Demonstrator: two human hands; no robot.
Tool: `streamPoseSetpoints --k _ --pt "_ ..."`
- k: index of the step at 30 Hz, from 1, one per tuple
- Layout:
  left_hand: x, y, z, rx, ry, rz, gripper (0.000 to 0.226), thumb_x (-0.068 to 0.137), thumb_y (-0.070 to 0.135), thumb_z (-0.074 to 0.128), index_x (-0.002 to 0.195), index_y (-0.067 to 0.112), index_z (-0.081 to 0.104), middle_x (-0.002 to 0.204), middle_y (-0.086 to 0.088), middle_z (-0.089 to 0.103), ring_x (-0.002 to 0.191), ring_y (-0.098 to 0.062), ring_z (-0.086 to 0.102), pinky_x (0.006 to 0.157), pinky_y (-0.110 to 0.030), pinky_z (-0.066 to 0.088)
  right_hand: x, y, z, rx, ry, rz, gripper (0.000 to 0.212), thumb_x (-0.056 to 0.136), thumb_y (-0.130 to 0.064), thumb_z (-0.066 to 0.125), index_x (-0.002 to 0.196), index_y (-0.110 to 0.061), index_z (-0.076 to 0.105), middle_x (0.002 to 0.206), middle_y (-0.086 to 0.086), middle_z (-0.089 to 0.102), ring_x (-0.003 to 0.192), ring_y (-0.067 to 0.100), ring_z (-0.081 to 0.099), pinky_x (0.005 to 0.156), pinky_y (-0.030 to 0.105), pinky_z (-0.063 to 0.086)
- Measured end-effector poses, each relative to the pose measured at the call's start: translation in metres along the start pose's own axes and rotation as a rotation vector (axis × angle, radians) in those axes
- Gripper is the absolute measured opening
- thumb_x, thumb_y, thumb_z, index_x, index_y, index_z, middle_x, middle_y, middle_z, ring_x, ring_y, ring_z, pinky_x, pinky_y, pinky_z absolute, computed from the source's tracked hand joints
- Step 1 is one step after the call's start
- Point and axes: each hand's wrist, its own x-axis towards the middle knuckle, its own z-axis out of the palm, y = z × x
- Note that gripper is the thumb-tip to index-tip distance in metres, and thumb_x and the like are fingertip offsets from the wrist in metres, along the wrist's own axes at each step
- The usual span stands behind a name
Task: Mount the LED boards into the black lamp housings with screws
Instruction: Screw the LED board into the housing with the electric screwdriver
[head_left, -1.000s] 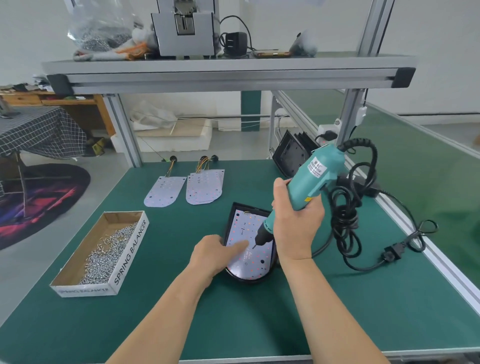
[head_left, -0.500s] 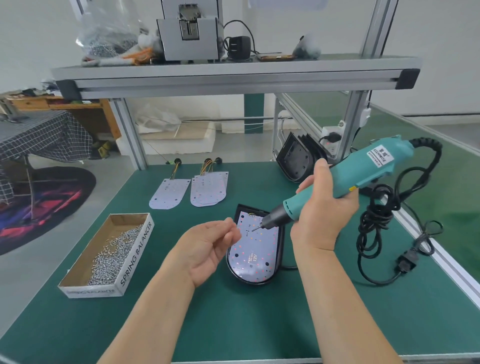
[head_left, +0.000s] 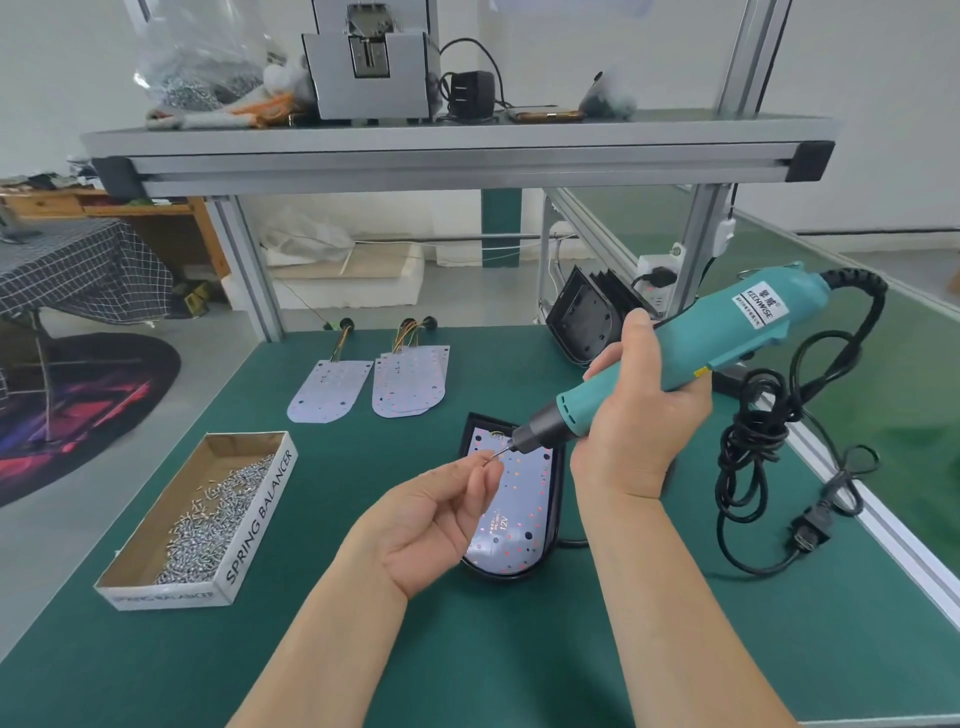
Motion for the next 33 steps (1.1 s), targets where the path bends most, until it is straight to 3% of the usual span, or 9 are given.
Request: streamPoseSetpoints --k 9,30,33 --pt "-0.002 -0.005 0.009 -0.181 -0.032 -0.145 0.016 0.071 -0.001 0.069 0.087 -0.005 0.068 0.073 -0.012 0.061 0.045 -0.013 0.055 0.037 -0.016 0.046 0.001 0.004 0.001 -0.009 -0.003 -0.018 0.02 0.083 -0.025 0.07 0.075 -0.022 0.052 0.052 0.004 0.053 0.05 0.022 0.047 0.056 0.028 0.044" --pt "-0.001 -0.006 0.013 -0.256 -0.039 -0.168 0.028 0.058 -0.01 0.075 0.085 -0.007 0.07 0.075 -0.013 0.061 0.045 -0.015 0.054 0.036 -0.018 0.045 0.003 0.005 0.0 0.022 0.021 0.007 0.019 0.085 -0.023 0.069 0.076 -0.021 0.052 0.052 0.004 0.051 0.049 0.02 0.047 0.054 0.026 0.043" --pt "-0.001 -0.007 0.013 -0.255 -0.034 -0.17 0.027 0.058 -0.01 0.075 0.084 -0.007 0.07 0.074 -0.013 0.061 0.045 -0.015 0.054 0.035 -0.018 0.045 0.003 0.005 0.001 0.019 0.018 -0.001 0.02 0.084 -0.024 0.07 0.071 -0.027 0.055 0.052 0.004 0.051 0.05 0.021 0.046 0.056 0.026 0.043"
